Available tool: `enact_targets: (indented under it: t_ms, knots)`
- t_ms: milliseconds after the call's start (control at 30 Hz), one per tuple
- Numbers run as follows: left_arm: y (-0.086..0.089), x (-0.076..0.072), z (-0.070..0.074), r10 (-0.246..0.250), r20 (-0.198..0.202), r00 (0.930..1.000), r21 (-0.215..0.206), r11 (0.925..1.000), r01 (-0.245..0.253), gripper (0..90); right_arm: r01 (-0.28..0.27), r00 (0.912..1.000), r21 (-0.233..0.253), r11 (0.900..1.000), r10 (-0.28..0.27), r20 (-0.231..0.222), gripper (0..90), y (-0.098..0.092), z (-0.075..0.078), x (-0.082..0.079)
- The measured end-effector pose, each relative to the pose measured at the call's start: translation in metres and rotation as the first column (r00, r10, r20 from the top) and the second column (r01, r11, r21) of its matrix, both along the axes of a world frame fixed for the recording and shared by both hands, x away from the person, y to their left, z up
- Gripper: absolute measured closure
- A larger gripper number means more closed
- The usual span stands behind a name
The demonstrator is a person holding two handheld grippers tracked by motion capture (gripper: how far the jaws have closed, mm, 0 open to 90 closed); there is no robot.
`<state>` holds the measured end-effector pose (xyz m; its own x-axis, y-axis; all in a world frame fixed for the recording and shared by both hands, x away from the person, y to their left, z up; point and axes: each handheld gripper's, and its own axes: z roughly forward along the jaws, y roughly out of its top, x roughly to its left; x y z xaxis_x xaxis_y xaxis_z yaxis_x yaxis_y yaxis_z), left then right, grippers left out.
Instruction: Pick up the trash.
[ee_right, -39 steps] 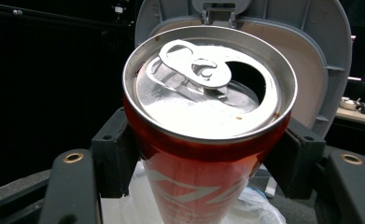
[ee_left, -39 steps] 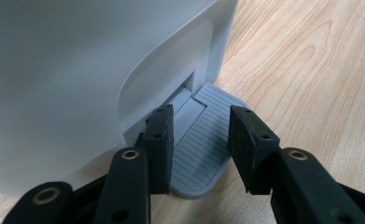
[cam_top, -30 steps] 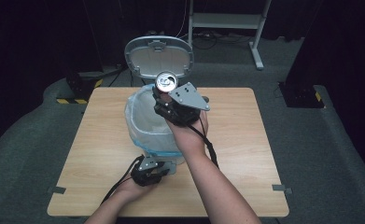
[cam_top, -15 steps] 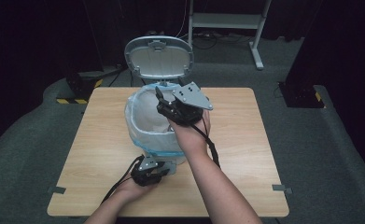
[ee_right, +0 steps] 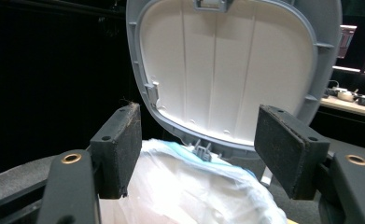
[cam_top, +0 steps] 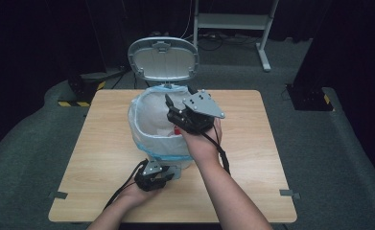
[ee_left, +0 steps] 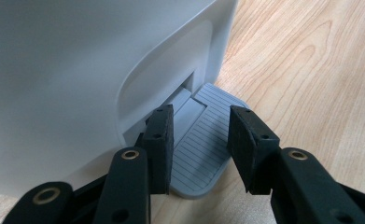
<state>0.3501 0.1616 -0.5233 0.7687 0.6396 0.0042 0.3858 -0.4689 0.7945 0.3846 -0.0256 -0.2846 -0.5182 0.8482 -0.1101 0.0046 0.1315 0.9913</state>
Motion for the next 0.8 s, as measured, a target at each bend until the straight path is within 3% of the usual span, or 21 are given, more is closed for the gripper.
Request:
enact_targets:
  t_ms: [800]
  knots:
    - [0.0,0.0,0.0,0.004,0.008,1.0,0.006,1.0,-0.004,60.5,0.046,0.9988,-0.017,0.999,-0.046,-0.017,32.8,-0.044,-0.026,-0.026]
